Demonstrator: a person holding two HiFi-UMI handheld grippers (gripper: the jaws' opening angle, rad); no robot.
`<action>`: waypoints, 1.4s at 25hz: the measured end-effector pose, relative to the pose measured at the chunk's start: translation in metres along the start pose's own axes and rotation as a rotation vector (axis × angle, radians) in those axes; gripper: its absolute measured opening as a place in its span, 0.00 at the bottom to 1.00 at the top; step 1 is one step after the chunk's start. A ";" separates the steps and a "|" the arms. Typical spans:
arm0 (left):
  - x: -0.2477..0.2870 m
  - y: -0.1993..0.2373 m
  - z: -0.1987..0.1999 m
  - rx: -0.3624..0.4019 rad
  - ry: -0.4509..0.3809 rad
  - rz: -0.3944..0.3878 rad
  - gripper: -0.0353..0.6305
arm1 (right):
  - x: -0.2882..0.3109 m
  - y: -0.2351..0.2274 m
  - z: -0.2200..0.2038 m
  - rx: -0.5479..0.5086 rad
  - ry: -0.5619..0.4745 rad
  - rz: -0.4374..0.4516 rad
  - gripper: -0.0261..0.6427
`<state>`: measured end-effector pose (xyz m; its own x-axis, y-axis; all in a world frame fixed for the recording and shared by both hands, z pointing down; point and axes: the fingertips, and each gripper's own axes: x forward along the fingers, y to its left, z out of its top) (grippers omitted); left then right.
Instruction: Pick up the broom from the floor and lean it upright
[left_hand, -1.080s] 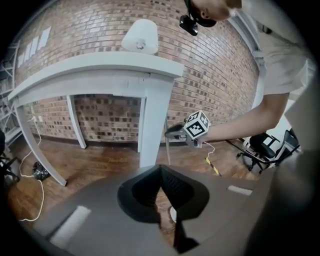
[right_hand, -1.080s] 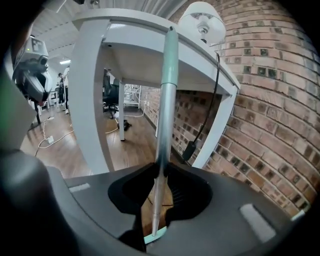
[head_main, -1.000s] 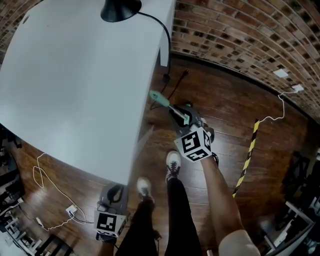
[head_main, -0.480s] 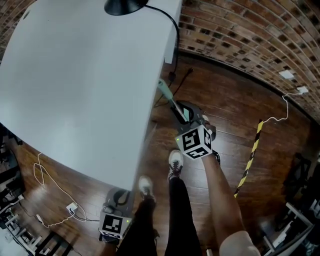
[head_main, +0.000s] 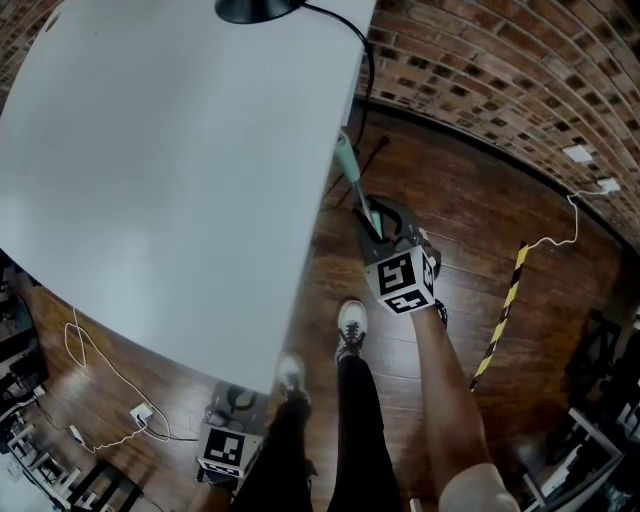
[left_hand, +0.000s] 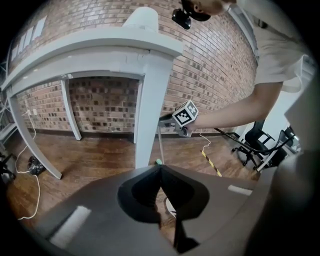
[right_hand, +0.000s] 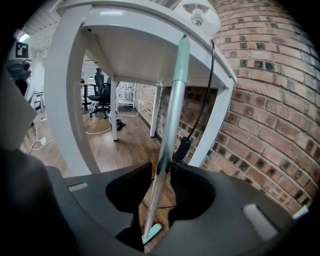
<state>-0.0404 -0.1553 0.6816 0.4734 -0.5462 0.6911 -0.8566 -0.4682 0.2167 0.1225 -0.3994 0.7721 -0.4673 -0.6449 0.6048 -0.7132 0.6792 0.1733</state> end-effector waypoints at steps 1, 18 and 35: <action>0.000 0.000 -0.001 -0.001 0.003 -0.001 0.06 | 0.001 0.000 0.000 0.004 -0.001 0.001 0.24; 0.009 0.004 -0.005 0.023 0.014 -0.020 0.06 | -0.011 0.010 -0.031 0.105 0.017 -0.029 0.29; -0.016 0.007 0.033 0.040 -0.065 0.008 0.06 | -0.089 0.003 -0.019 0.172 0.022 -0.207 0.06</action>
<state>-0.0469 -0.1732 0.6493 0.4804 -0.5932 0.6461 -0.8519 -0.4909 0.1827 0.1721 -0.3336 0.7335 -0.2922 -0.7547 0.5874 -0.8716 0.4629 0.1613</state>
